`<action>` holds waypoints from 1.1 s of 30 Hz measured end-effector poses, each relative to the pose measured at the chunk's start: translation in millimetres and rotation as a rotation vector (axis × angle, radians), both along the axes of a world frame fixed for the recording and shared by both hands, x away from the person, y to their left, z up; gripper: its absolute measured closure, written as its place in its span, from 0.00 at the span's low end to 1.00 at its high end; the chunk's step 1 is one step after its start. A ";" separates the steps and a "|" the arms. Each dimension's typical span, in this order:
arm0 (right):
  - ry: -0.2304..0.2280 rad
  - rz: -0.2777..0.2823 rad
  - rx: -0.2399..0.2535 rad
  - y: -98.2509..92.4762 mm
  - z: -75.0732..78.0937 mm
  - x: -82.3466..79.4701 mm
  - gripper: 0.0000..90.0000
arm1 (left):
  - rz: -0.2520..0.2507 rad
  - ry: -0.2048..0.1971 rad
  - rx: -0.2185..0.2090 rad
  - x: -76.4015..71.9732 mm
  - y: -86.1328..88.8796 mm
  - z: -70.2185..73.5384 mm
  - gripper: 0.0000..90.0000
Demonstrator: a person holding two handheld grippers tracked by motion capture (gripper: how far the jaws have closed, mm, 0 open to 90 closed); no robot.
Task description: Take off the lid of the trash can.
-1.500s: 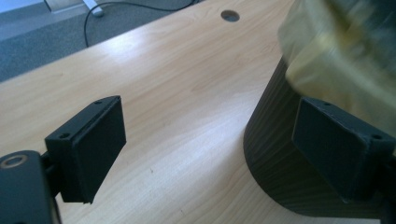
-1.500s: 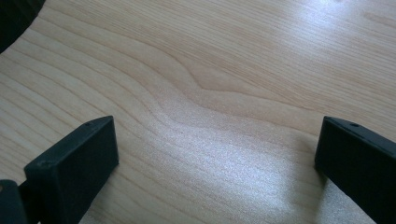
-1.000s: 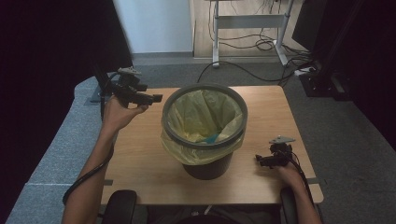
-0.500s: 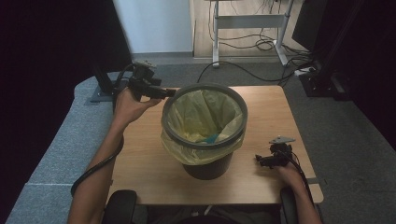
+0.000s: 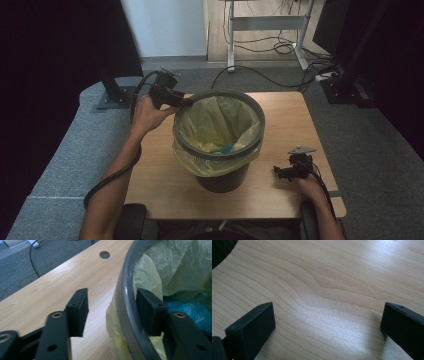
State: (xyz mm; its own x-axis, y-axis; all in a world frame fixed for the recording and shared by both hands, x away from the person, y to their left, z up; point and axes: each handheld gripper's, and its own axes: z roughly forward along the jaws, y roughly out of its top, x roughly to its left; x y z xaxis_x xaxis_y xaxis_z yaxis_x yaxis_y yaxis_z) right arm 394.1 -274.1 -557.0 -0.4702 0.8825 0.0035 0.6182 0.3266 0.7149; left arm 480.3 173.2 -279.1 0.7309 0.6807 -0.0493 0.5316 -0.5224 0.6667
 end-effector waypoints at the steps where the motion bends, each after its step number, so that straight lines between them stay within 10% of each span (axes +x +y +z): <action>1: -0.001 -0.001 0.001 0.1 -0.1 0.0 0.00 | -0.008 0.003 -0.001 -0.5 -1.0 -0.3 0.58; 7: 0.000 0.001 0.000 0.2 0.0 -0.2 0.00 | -0.017 0.036 -0.022 -3.0 -4.8 0.7 0.82; 33: 0.000 0.005 0.000 0.5 0.0 -0.7 0.00 | 0.060 0.037 -0.076 -6.0 24.2 22.7 0.87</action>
State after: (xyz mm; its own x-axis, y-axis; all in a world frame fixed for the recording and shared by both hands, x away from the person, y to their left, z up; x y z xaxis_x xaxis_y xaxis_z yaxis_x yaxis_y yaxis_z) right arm 393.4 -273.6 -557.0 -0.4742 0.8804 0.0035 0.6168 0.3294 0.7149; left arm 474.3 197.4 -256.4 0.6857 0.7164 -0.1291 0.5856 -0.4375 0.6825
